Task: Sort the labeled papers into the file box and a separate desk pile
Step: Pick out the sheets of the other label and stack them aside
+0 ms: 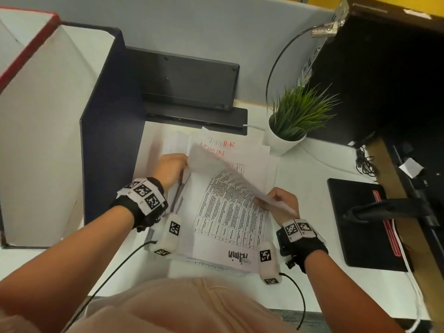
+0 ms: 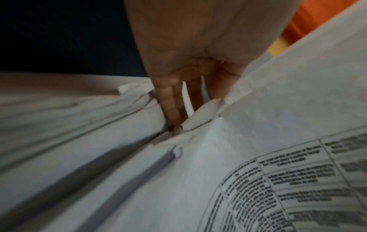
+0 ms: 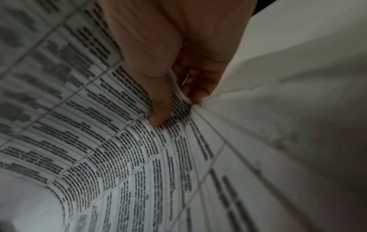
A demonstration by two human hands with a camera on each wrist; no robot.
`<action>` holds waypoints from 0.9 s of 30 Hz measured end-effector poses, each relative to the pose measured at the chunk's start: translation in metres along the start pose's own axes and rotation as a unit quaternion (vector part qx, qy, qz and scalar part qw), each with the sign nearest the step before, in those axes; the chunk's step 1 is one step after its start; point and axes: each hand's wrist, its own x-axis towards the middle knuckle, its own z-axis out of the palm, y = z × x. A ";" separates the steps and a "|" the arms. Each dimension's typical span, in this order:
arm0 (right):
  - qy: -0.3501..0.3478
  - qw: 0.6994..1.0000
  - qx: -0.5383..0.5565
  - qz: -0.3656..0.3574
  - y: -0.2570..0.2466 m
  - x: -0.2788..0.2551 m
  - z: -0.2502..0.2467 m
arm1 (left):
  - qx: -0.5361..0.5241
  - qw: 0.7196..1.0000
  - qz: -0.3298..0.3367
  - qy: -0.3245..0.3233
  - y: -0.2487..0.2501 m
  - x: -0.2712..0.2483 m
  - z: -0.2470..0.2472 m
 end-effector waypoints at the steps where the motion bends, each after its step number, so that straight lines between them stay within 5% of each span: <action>1: -0.002 0.999 0.046 0.021 0.002 0.002 0.000 | -0.004 0.999 -0.027 0.031 0.000 0.004 -0.001; 3: -0.004 0.991 0.108 0.079 0.000 0.004 -0.001 | 0.051 0.994 -0.073 0.069 0.000 0.009 -0.004; 7: -0.028 0.995 0.006 0.092 -0.005 0.009 -0.003 | 0.206 0.971 -0.104 0.053 0.000 0.013 -0.006; 12: 0.006 0.993 0.100 0.069 0.001 0.006 0.003 | 0.235 0.969 -0.048 0.056 -0.002 0.013 0.003; 17: -0.020 0.965 0.207 0.161 0.000 0.006 0.001 | 0.283 0.958 0.024 0.050 -0.011 0.010 0.003; 21: 0.000 0.964 0.227 0.137 0.000 0.005 0.002 | 0.301 0.941 0.138 0.073 -0.014 0.000 0.004; 24: 0.012 0.992 0.121 0.039 0.003 0.004 0.003 | 0.239 0.940 0.231 0.079 -0.018 -0.012 0.005; 27: 0.008 0.996 -0.083 -0.029 0.001 -0.001 0.002 | 0.134 0.968 0.206 0.043 -0.022 -0.018 0.006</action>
